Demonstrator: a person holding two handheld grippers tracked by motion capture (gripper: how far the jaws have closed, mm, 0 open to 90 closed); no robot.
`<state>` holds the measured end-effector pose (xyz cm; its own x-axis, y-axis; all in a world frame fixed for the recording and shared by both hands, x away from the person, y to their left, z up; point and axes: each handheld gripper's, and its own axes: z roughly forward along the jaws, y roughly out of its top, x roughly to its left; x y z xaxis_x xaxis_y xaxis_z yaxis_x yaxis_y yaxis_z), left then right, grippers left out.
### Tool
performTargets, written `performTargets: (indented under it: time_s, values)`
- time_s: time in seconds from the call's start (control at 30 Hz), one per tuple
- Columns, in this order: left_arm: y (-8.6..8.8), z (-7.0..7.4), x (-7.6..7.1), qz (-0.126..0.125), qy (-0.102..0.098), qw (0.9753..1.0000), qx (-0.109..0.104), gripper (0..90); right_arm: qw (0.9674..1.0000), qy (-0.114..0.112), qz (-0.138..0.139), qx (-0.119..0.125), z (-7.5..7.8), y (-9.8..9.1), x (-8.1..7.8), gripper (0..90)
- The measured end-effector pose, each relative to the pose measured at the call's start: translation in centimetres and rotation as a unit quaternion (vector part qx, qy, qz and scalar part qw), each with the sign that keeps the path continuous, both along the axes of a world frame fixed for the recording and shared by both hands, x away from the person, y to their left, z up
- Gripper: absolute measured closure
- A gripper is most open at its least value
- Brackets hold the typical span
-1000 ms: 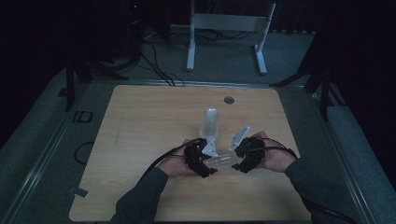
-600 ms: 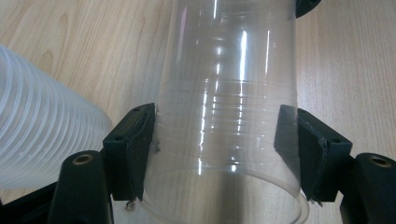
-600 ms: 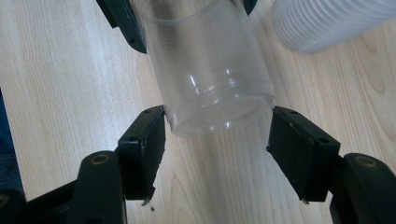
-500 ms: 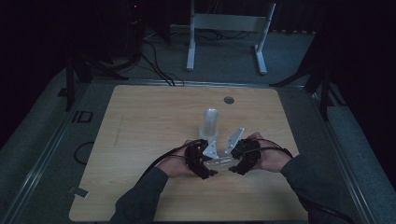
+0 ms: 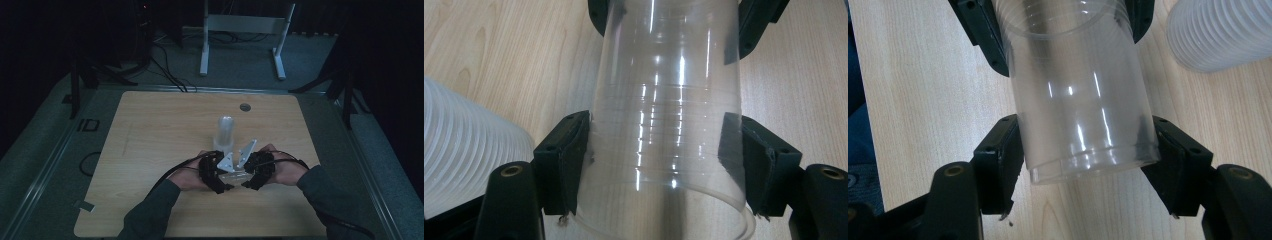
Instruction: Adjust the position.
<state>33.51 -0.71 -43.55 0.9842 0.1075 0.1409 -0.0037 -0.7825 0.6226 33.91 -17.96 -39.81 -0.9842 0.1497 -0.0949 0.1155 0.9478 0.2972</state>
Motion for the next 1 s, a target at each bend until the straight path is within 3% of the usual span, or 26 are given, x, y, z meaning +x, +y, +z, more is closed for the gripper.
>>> performTargets:
  time_s: [0.3,0.47,0.57,1.0]
  values:
    - [-0.3,0.0,-0.2,-0.004,-0.002,1.0000,-0.006,27.8,1.0000,0.001,0.002,-0.003,-0.1,-0.3,-0.1,39.9]
    - [-0.3,0.1,-0.1,0.004,0.009,0.9999,-0.014,23.5,1.0000,0.000,0.004,-0.004,-0.1,-0.3,-0.1,40.8]
    - [-0.4,0.2,-0.1,0.011,0.009,0.9997,-0.019,18.6,1.0000,-0.004,0.001,0.003,-0.2,-0.5,0.0,41.3]
    - [-0.4,0.6,0.0,0.027,0.003,0.9987,-0.042,14.8,0.9997,-0.005,-0.010,0.021,-0.3,-1.0,-0.2,41.5]
